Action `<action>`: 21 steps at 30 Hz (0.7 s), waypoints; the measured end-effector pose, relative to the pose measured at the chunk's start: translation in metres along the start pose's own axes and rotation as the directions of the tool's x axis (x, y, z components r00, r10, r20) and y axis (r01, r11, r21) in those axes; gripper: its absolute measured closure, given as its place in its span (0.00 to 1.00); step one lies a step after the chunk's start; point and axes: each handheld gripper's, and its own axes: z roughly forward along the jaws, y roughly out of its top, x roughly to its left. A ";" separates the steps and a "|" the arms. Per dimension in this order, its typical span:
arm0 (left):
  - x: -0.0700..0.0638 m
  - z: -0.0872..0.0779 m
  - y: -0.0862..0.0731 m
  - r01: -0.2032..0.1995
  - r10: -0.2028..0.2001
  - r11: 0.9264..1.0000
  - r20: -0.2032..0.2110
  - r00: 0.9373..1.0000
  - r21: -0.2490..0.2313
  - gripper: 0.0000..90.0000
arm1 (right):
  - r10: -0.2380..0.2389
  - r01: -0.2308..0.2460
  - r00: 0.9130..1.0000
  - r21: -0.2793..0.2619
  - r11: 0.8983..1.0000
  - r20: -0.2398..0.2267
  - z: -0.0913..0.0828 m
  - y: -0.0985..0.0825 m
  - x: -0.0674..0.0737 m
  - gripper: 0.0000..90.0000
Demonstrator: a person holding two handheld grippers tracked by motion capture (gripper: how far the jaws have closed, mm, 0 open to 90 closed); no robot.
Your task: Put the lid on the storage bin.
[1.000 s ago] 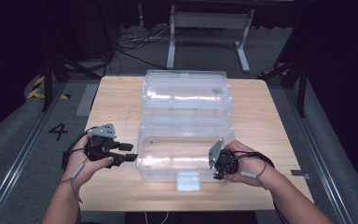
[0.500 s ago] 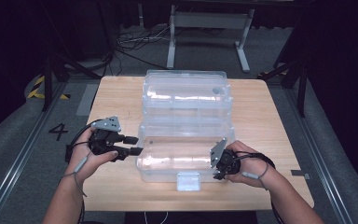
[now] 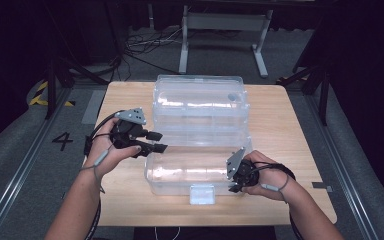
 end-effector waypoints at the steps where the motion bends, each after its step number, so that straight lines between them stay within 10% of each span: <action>1: 0.001 0.000 0.004 -0.005 0.005 1.000 0.000 1.000 0.000 0.60 | -0.001 0.001 1.000 -0.003 1.000 -0.003 0.000 0.000 0.000 0.92; 21: 0.017 0.019 0.064 -0.050 0.051 0.998 0.028 0.998 -0.028 0.60 | 0.004 -0.004 1.000 -0.017 1.000 -0.011 0.001 -0.001 -0.001 0.92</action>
